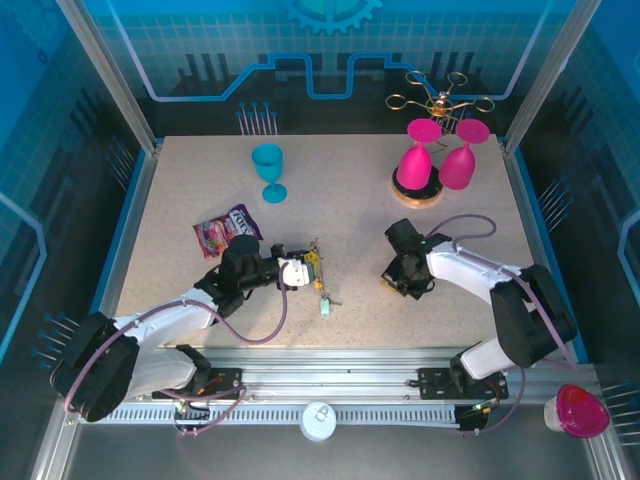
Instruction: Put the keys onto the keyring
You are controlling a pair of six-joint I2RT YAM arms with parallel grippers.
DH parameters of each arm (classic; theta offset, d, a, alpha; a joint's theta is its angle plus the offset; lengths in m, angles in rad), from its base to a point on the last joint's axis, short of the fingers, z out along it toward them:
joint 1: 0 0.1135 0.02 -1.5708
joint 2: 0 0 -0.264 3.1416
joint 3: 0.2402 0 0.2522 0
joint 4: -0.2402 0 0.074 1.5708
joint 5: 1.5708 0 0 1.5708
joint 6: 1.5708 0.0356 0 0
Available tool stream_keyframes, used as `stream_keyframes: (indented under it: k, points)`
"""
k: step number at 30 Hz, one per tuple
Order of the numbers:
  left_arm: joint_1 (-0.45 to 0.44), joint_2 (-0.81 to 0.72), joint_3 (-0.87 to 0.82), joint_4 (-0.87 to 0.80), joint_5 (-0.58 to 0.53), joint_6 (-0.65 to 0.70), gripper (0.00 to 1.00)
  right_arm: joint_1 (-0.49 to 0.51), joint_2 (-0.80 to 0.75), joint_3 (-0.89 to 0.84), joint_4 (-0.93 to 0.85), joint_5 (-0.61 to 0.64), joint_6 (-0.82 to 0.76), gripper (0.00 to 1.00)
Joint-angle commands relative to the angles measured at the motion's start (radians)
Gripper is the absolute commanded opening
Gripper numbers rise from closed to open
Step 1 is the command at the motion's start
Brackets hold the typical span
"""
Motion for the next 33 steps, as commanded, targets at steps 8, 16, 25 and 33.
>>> stream_keyframes:
  k: [8, 16, 25, 33]
  points:
    - [-0.008, -0.02, 0.069, 0.03, 0.003, -0.334, 0.0, 0.058, -0.283, -0.064, 0.438, -0.344, -0.558, 0.0]
    - [-0.005, -0.061, 0.066, -0.096, -0.016, -0.371, 0.0, 0.068, -0.337, -0.043, 0.627, -0.662, -0.757, 0.0]
    - [0.013, -0.059, 0.063, -0.038, 0.114, -0.443, 0.0, 0.07, -0.321, 0.011, 0.527, -0.801, -1.033, 0.0]
    - [0.019, -0.054, 0.052, -0.015, 0.231, -0.459, 0.0, 0.1, -0.254, 0.064, 0.473, -0.806, -1.154, 0.0]
